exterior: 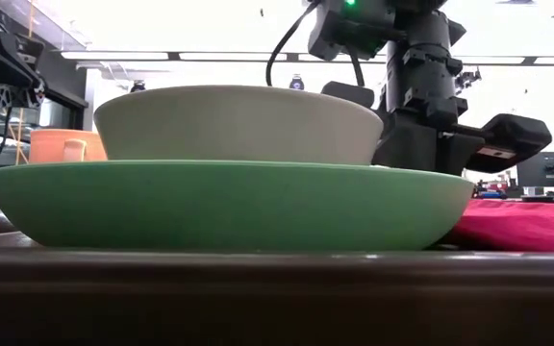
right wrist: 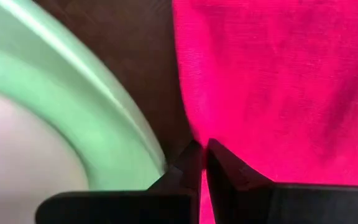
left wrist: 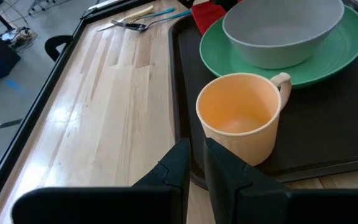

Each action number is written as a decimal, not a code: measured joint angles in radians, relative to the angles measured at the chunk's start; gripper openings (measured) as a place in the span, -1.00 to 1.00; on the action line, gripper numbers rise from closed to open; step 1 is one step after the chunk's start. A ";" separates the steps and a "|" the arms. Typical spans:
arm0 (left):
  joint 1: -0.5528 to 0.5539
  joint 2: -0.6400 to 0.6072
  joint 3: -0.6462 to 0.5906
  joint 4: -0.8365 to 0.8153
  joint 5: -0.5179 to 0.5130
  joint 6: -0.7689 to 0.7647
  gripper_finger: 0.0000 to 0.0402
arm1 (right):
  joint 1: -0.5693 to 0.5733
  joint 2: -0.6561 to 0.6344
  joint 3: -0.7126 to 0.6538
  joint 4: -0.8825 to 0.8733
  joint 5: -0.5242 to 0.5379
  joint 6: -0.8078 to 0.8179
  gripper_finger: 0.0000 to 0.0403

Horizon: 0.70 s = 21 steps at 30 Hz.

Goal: Set up tray
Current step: Put the red napkin on the black serving tray to the right of the green plate

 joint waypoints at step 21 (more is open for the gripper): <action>0.000 0.000 0.000 0.000 0.000 0.000 -0.61 | -0.025 0.000 0.000 0.071 0.022 0.011 -1.00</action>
